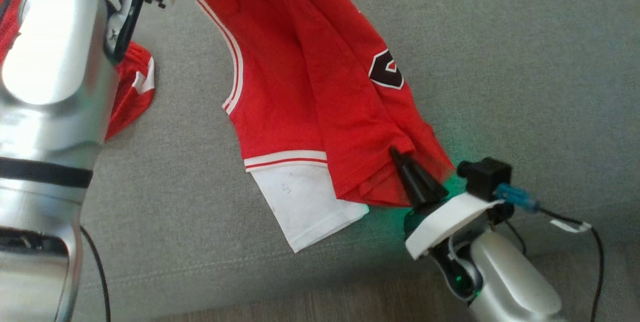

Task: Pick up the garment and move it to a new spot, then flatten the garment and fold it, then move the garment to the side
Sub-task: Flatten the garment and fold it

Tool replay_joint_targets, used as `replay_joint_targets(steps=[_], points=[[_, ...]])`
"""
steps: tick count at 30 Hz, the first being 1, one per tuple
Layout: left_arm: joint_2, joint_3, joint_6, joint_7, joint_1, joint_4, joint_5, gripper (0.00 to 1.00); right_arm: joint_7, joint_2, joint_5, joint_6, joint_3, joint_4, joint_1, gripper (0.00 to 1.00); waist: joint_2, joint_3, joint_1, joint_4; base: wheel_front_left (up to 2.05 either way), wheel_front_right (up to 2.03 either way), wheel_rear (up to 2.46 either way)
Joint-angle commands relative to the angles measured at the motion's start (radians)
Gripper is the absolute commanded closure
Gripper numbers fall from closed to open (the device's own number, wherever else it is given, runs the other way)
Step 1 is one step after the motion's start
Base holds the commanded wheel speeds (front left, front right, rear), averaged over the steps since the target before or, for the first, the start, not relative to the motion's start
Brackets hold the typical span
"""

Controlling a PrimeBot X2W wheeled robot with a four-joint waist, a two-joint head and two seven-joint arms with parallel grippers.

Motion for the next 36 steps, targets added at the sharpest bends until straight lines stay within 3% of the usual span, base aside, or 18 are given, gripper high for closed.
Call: replay_joint_targets(steps=[1, 5, 11, 16, 17, 21, 26, 30, 36], points=[[0.051, 0.036, 0.009, -0.012, -0.050, -0.031, 0.000, 1.00, -0.019, 0.006, 0.016, 0.000, 0.001, -0.054, -0.025, 1.00, 0.0000, -0.010, 0.0000, -0.004, 0.00, 0.00, 0.00], [0.075, 0.050, 0.011, -0.012, -0.050, -0.046, 0.001, 1.00, -0.005, 0.003, 0.004, 0.000, -0.072, -0.144, -0.067, 1.00, 0.0000, -0.033, 0.0000, -0.022, 0.00, 0.00, 0.00], [0.118, 0.064, 0.000, -0.010, -0.112, -0.033, 0.002, 1.00, 0.176, -0.065, -0.078, 0.000, -0.235, -0.254, -0.272, 1.00, 0.0000, -0.043, 0.0000, -0.055, 0.00, 0.00, 0.00], [0.159, 0.057, -0.013, 0.020, -0.271, -0.004, 0.029, 1.00, 0.326, -0.086, -0.162, 0.000, -0.299, -0.178, -0.569, 1.00, 0.0000, 0.014, 0.0000, -0.077, 0.00, 0.00, 0.00], [0.159, 0.057, -0.013, 0.020, -0.271, -0.004, 0.029, 1.00, 0.326, -0.086, -0.162, 0.000, -0.299, -0.178, -0.569, 1.00, 0.0000, 0.014, 0.0000, -0.077, 0.00, 0.00, 0.00], [0.160, 0.023, -0.028, 0.052, -0.492, 0.028, 0.076, 1.00, 0.382, -0.110, -0.245, 0.000, -0.336, -0.045, -0.857, 1.00, 0.0000, 0.152, 0.0000, -0.060, 0.00, 0.00, 0.00], [0.136, -0.020, 0.024, 0.000, -0.766, 0.057, 0.181, 1.00, 0.249, -0.118, -0.387, 0.000, -0.404, 0.118, -1.181, 1.00, 0.0000, 0.295, 0.0000, -0.047, 0.00, 0.00, 0.00], [0.116, -0.034, 0.083, -0.011, -0.887, -0.049, 0.222, 1.00, 0.133, -0.134, -0.485, 0.000, -0.411, 0.198, -1.337, 1.00, 0.0000, 0.392, 0.0000, -0.009, 0.00, 0.00, 0.00], [0.172, -0.042, 0.043, -0.012, -0.696, -0.257, 0.148, 1.00, 0.058, -0.173, -0.514, 0.000, -0.332, 0.328, -1.340, 1.00, 0.0000, 0.459, 0.0000, 0.059, 0.00, 0.00, 0.00]])
